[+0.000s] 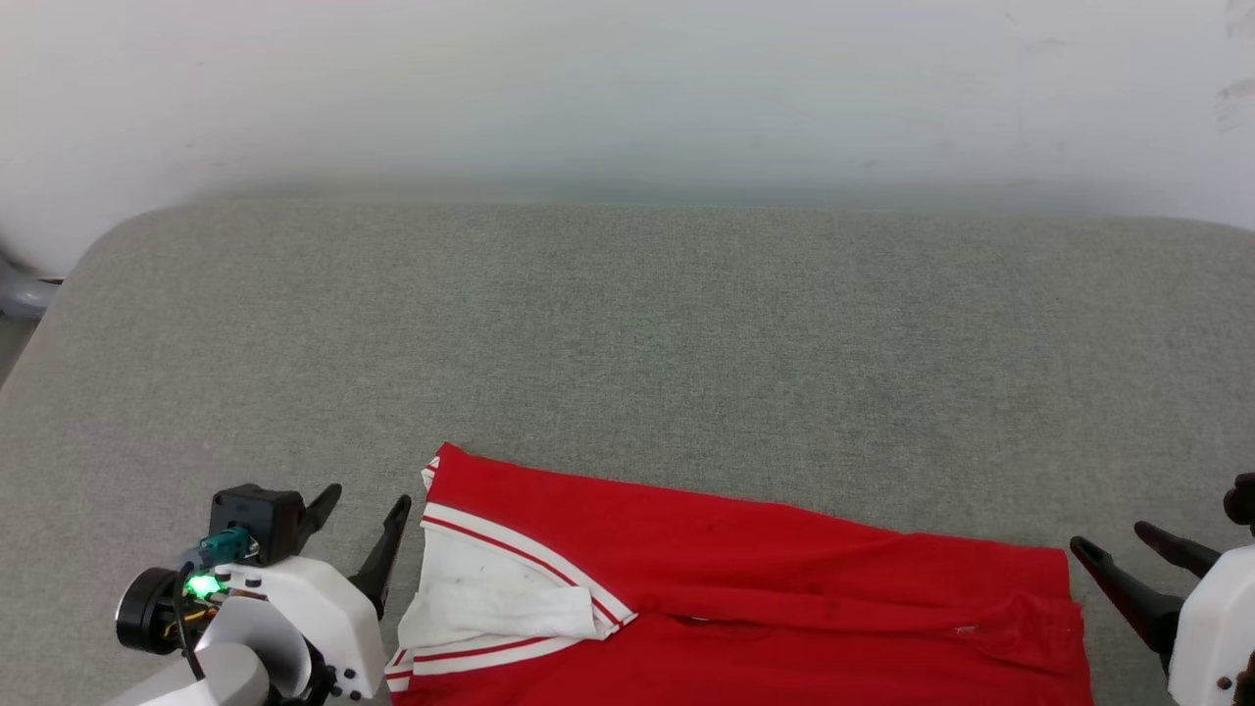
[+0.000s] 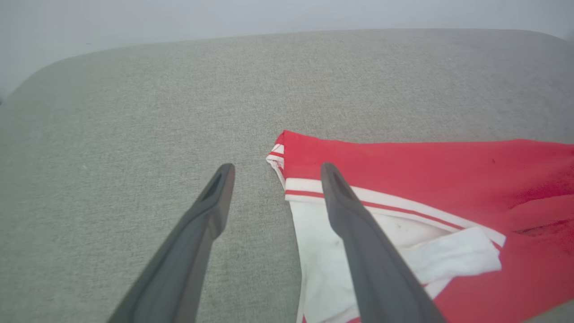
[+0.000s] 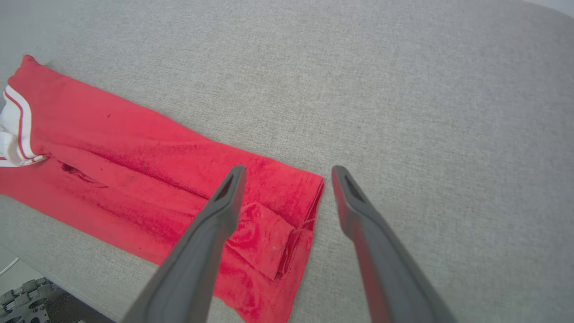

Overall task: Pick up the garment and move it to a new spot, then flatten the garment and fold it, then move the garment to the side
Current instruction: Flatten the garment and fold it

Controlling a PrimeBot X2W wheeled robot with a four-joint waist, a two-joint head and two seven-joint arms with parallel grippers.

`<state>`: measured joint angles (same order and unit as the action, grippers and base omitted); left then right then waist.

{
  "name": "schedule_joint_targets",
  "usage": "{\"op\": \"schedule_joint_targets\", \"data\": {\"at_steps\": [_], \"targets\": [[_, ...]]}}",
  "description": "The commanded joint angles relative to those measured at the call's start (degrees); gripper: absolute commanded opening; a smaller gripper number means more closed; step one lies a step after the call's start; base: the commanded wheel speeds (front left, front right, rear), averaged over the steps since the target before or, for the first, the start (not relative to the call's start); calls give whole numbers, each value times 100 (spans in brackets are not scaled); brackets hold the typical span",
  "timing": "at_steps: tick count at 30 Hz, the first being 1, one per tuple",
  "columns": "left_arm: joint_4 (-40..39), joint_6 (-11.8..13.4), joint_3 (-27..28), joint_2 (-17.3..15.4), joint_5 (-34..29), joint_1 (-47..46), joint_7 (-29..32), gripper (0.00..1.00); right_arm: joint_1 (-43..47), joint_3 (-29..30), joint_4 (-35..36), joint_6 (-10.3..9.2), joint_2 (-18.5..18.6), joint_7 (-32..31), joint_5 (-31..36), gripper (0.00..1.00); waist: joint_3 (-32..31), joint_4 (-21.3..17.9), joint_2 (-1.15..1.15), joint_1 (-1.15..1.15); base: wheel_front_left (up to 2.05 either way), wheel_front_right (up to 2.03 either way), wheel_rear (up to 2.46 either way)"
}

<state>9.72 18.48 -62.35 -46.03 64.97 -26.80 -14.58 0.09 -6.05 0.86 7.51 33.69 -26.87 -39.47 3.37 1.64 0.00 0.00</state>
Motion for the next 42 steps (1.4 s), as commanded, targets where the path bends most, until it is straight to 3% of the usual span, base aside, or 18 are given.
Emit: {"op": "schedule_joint_targets", "data": {"at_steps": [1,7,14,25,36,37,38,39,42], "targets": [[-48,78,99,29,-91,73,-39,100,43,55,32,-5,24,-58,31,100,9,17,0,0,0,0,0],[-510,597,1317,364,-1106,569,-63,100,115,353,-6,-5,79,-771,3,100,75,142,0,0,0,0,0],[-916,779,2716,959,-2464,1383,-65,100,106,559,-219,-5,-54,-1510,26,100,195,299,0,0,0,0,0],[-1235,417,4220,2057,-3994,2278,-66,100,-24,489,-689,-5,-368,-1928,124,100,440,552,0,0,0,0,0],[-1167,-261,5078,3046,-5090,2654,-67,100,-14,-158,-1337,0,-553,-1770,-73,100,601,718,0,0,0,0,0],[-1147,-314,5151,3158,-5141,2684,-67,100,-24,-210,-1378,5,-544,-1720,-97,62,601,720,0,0,0,0,0],[-1126,-379,5219,3217,-5225,2705,-67,100,-44,-245,-1416,5,-533,-1670,-134,36,598,717,0,0,0,0,0],[-1095,-443,5290,3280,-5297,2735,-67,100,-69,-282,-1455,5,-517,-1631,-170,0,593,710,0,0,0,0,0],[-995,-609,5479,3453,-5479,2805,-67,100,-122,-317,-1526,1,-410,-1458,-277,0,563,673,0,0,0,0,0]]}}
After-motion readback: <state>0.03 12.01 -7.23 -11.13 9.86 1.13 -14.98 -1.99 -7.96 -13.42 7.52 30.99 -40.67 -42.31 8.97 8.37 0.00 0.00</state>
